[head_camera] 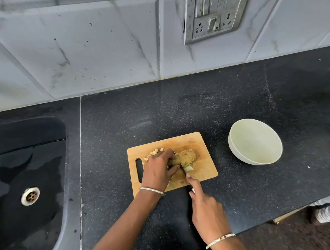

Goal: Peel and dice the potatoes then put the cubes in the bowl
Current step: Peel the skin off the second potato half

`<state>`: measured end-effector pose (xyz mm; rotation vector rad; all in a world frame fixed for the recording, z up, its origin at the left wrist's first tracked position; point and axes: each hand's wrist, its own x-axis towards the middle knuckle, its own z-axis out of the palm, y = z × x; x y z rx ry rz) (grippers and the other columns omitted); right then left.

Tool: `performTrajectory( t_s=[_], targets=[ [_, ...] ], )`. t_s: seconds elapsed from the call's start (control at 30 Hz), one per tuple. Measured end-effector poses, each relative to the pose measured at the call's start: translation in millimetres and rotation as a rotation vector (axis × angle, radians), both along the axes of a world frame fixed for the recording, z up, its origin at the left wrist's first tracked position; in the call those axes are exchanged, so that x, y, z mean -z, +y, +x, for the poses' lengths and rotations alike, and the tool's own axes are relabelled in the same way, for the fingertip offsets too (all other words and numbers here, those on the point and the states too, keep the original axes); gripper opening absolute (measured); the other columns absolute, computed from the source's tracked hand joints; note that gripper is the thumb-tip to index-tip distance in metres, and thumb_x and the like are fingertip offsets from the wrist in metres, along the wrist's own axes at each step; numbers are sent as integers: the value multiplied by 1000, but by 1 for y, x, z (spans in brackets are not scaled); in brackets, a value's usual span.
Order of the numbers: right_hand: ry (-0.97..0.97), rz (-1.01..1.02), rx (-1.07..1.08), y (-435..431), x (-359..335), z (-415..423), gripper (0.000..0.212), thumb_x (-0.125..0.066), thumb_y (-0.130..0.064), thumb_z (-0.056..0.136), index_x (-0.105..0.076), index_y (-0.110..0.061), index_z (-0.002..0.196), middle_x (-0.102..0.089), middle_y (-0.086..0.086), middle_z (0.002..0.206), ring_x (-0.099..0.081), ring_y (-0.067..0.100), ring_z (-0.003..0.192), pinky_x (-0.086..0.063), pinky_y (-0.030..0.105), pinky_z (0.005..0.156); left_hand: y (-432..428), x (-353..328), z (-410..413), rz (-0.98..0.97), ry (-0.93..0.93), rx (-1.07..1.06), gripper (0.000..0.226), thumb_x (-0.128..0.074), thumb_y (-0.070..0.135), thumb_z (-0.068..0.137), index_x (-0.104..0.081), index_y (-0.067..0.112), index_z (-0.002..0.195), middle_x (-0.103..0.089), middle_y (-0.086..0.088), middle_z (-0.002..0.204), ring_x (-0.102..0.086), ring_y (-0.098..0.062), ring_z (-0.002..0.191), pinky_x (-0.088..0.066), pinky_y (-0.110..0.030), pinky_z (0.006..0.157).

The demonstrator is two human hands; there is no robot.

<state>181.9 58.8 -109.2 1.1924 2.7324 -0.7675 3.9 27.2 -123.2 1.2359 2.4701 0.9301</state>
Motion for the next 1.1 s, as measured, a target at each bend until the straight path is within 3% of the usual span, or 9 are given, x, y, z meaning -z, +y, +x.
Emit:
performTrajectory(
  t_s=[0.1,0.3,0.4,0.47,0.63,0.83,0.93,1.1],
  targets=[
    [-40,-25,2,-6,-8,12,48,-27,-38,104,3,-53,139,-60,-6,79,-65,20,75,-37,29,58,0,0,-1,1,6,1,25,-79,28,75,-60,22,90,-67,9,85,-62,-16,75,-50,-33,65],
    [-89,-37,18,-11,-16,38,49,-28,-42,104,0,-50,143,-55,-15,77,-68,12,87,-37,22,62,-1,1,0,20,-1,-9,26,-80,29,75,-61,22,91,-68,9,88,-63,-14,77,-50,-31,66],
    [-55,-37,-11,-7,-20,32,46,-27,-40,104,-5,-51,142,-48,-15,66,-63,12,69,-37,25,54,-1,0,-1,31,-8,-1,26,-80,29,74,-62,22,92,-68,10,88,-64,-14,78,-51,-32,68],
    [-31,-29,-11,-4,-19,27,46,-26,-39,104,-3,-51,142,-44,-12,61,-48,11,52,-37,26,48,-2,0,-2,31,-14,9,27,-81,28,74,-61,21,92,-69,10,90,-64,-14,80,-52,-33,69],
    [18,-22,-8,-1,-17,22,46,-25,-40,104,-1,-53,142,-39,-15,60,-38,9,50,-36,28,53,-3,1,-3,44,-23,23,28,-81,26,73,-60,21,91,-68,9,90,-64,-15,80,-53,-35,71],
    [50,-66,10,1,-12,18,51,-29,-37,104,-4,-53,145,-43,-15,64,-54,12,60,-40,30,56,-1,-1,-6,18,-15,45,33,-81,28,71,-58,24,94,-64,10,92,-61,-12,81,-51,-32,72],
    [55,-72,14,-1,-10,22,51,-30,-38,104,-3,-55,144,-48,-13,68,-65,18,72,-40,29,55,1,-6,-9,-31,-40,65,48,-81,29,71,-51,28,108,-63,8,105,-60,-12,93,-50,-30,79],
    [68,-68,15,0,-9,23,51,-29,-39,103,-4,-55,144,-47,-16,69,-65,16,71,-41,29,55,13,-12,-18,-187,0,221,66,-76,25,74,-41,25,130,-62,0,119,-54,-21,109,-46,-32,89]
  ],
)
